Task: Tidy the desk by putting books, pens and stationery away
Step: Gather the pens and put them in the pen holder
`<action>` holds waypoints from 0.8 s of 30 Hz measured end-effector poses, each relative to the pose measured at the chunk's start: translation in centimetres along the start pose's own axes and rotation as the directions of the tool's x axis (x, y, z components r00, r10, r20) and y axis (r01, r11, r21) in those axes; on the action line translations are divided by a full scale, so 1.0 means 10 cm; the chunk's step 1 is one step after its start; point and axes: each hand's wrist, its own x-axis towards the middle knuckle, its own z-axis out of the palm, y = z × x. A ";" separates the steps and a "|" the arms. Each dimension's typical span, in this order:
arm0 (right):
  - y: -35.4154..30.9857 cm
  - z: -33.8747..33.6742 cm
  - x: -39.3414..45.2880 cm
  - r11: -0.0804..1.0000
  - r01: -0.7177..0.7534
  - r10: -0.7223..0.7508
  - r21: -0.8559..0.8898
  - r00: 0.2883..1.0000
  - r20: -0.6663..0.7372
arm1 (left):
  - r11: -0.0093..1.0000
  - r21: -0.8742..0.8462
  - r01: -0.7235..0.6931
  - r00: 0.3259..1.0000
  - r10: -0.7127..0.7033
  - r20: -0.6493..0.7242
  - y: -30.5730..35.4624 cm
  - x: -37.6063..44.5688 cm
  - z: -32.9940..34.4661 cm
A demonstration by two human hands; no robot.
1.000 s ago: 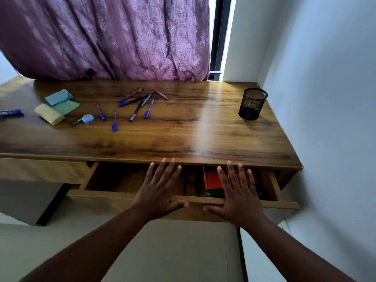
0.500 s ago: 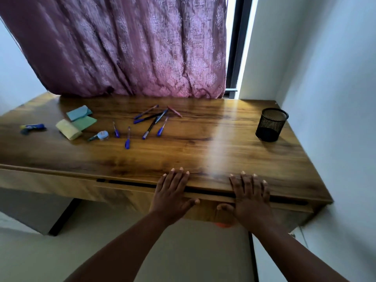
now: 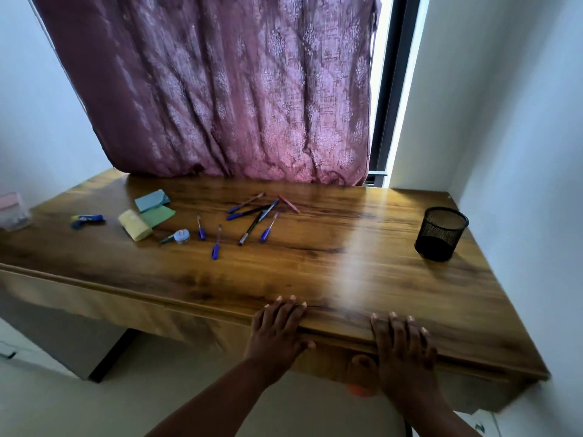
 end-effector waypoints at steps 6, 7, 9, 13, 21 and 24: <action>0.00 0.06 0.04 1.000 -0.006 0.007 0.013 0.998 -0.062 | 1.000 -0.018 -0.011 0.998 0.013 0.057 -0.04 0.04 -0.08; 0.00 0.05 0.04 0.999 -0.009 0.011 0.040 0.998 -0.063 | 0.999 -0.024 -0.021 0.997 0.023 0.074 -0.05 0.04 -0.10; -0.04 0.05 0.04 0.998 -0.004 0.010 0.067 0.996 -0.085 | 0.998 -0.039 -0.050 0.993 0.053 0.109 -0.09 0.07 -0.16; -0.11 -0.06 0.07 0.996 -0.005 0.015 0.093 0.994 -0.108 | 0.989 -0.043 -0.143 0.977 0.148 0.153 -0.22 0.13 -0.26; -0.72 -0.77 0.72 0.995 0.099 -0.099 0.010 0.992 0.072 | 0.854 -0.049 -0.519 0.808 0.508 0.298 -1.11 0.68 -0.91; -1.09 -0.82 1.14 0.978 0.209 -0.210 0.022 0.961 0.180 | 0.920 -0.038 -0.391 0.884 0.386 0.263 -1.49 1.01 -1.06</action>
